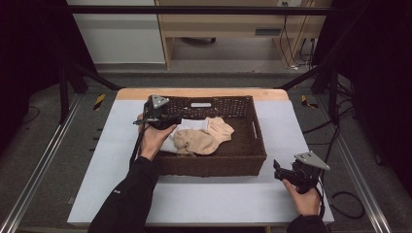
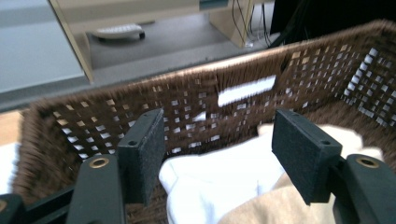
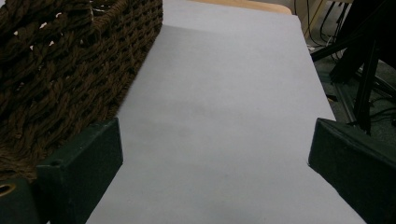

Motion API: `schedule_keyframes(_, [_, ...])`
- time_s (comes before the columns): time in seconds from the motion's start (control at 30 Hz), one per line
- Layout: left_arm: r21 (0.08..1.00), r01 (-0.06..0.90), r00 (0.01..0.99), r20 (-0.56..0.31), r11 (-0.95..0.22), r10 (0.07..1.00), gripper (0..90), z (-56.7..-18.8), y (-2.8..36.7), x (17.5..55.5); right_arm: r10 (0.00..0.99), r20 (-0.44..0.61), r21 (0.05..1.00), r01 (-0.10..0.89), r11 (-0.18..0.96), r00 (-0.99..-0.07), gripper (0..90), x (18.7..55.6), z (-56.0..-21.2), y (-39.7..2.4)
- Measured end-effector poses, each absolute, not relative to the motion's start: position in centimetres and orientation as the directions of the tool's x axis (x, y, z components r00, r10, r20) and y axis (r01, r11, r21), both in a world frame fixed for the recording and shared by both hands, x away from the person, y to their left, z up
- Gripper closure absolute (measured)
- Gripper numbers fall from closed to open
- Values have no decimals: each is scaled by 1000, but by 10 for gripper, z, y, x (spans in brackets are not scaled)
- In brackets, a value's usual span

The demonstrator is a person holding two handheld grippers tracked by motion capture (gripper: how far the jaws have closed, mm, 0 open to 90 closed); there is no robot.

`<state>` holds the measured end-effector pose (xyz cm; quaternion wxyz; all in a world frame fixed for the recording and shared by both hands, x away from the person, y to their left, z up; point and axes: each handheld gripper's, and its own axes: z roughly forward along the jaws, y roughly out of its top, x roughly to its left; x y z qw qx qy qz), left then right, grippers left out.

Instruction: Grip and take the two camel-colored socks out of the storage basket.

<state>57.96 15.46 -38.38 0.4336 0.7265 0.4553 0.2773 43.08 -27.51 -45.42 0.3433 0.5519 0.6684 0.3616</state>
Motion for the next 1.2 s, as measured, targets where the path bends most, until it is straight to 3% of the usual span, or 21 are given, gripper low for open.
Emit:
schedule_keyframes(0.23, [818, 481, 466, 66, -315, 882, 361, -406, 149, 587, 985, -61, 860, 493, 133, -161, 34, 432, -455, -274])
schedule_keyframes(0.5, [755, 554, 474, 59, -350, 878, 344, -418, 146, 590, 985, -65, 859, 493, 135, -158, 36, 431, -455, -274])
schedule_keyframes(0.8, [728, 569, 497, 68, -383, 865, 338, -424, 145, 591, 985, -65, 861, 490, 136, -158, 36, 431, -455, -275])
schedule_keyframes(1.2, [669, 593, 522, 105, -449, 846, 395, -433, 142, 593, 985, -63, 856, 499, 137, -162, 37, 431, -456, -275])
